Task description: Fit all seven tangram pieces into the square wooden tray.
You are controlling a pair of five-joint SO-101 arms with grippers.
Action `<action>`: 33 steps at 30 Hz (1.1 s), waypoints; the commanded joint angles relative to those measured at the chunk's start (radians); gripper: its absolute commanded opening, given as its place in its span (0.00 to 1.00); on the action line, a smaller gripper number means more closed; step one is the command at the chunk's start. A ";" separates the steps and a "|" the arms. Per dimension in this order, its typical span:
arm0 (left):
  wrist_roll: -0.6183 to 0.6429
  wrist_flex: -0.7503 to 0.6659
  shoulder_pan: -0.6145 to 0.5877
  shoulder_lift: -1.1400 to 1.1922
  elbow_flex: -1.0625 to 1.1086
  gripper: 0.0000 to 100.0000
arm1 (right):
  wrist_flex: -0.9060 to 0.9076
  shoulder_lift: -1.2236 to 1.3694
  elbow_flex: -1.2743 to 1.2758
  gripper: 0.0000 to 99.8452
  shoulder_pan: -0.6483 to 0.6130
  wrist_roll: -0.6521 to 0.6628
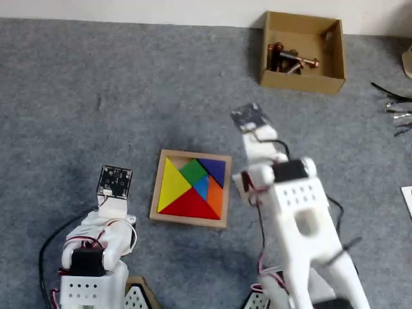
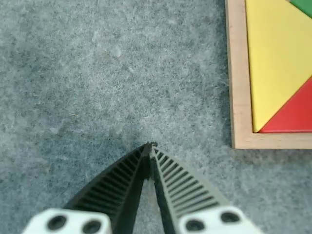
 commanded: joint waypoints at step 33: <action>-0.005 0.005 -0.008 -0.005 0.019 0.01 | 0.073 0.997 -1.001 0.04 -0.343 0.356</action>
